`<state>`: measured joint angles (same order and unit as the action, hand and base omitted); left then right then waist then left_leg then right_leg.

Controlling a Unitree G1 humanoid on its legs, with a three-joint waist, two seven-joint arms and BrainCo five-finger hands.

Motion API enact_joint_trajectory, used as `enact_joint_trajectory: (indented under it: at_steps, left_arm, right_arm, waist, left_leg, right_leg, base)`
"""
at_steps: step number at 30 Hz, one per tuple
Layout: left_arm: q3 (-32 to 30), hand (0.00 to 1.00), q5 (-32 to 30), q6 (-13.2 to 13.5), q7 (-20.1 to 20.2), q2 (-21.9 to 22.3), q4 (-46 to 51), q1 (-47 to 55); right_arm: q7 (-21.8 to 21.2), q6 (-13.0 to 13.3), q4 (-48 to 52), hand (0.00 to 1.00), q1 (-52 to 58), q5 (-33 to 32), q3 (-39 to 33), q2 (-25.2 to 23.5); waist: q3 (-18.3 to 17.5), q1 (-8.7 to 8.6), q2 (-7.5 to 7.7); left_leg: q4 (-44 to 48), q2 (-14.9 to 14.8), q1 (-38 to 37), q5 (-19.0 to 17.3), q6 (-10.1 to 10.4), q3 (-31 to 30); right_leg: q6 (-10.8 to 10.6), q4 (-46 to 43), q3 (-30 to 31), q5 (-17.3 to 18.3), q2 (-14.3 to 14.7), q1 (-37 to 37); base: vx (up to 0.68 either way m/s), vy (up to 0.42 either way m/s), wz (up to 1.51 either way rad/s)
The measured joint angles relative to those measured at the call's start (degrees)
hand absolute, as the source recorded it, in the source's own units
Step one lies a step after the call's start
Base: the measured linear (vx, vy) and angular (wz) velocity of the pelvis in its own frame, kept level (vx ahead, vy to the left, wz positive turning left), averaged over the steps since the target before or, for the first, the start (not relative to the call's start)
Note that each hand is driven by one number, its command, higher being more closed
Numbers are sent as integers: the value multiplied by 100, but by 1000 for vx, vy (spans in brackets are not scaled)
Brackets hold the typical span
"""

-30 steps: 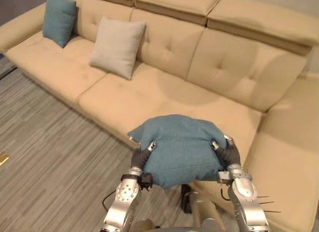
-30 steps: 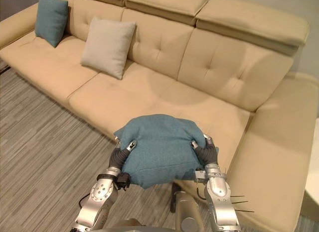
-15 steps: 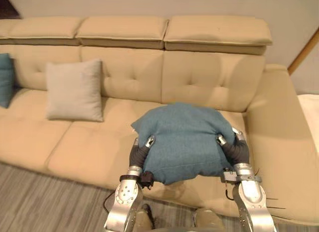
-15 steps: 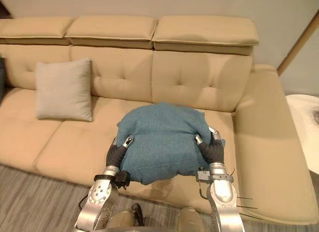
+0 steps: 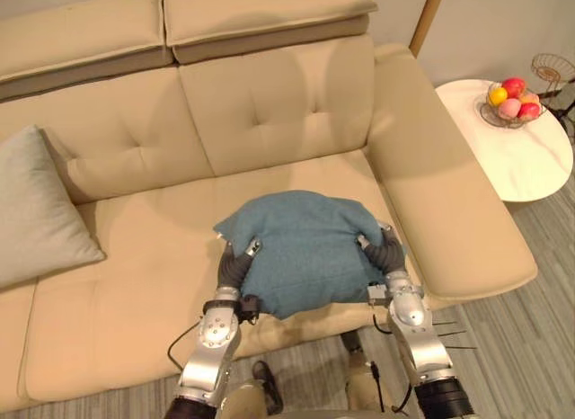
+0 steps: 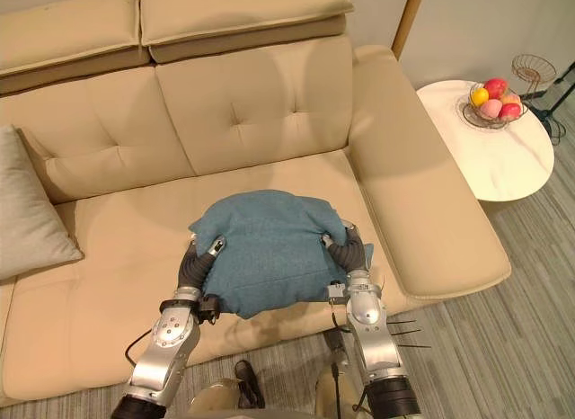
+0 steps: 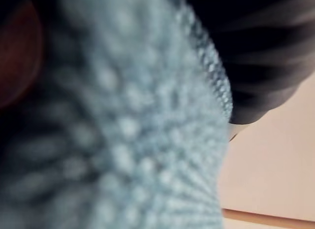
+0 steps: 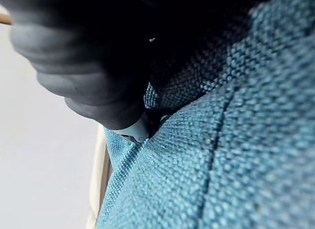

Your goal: Pick up cushions and gather them together orderly.

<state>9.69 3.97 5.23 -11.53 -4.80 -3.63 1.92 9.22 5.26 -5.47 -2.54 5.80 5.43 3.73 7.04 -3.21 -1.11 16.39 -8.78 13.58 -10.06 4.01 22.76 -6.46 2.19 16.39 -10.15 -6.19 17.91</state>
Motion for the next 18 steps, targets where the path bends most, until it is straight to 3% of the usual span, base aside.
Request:
enact_joint_trajectory:
  at_steps: [3,8,11,18]
  left_arm:
    - [22,100,-184,2,-258,-108,-284,-717]
    - [104,100,-257,-5,-934,-786,-1371,-3474]
    - [93,100,-271,-3,-1387,-1163,-1553,-4831]
    - [-154,100,-528,104,-1946,-1581,-2279,-7243]
  right_arm:
    - [371,2,-352,100,-674,237,-12,54]
    - [1224,-75,-1095,100,-2976,619,-157,424]
    - [1739,-149,-1262,100,-4283,735,-379,505]
    - [2413,-177,-2093,100,-6889,845,-543,924]
  waist:
    - [234,-54,-6]
    - [902,76,-20]
    - [1191,97,5]
    - [1486,96,19]
  left_leg:
    - [97,-2,396,69,-21,-137]
    - [153,88,1260,487,-59,-460]
    - [32,89,1547,727,-26,-613]
    - [-268,98,1918,1055,17,-842]
  right_leg:
    - [87,2,-265,-104,-28,258]
    - [133,139,-607,-444,-131,855]
    - [183,248,-760,-616,-118,1056]
    - [180,342,-987,-814,-87,1367]
  base:
    - [-138,-45,20]
    - [-199,-72,32]
    - [-165,-86,26]
    - [-52,-29,17]
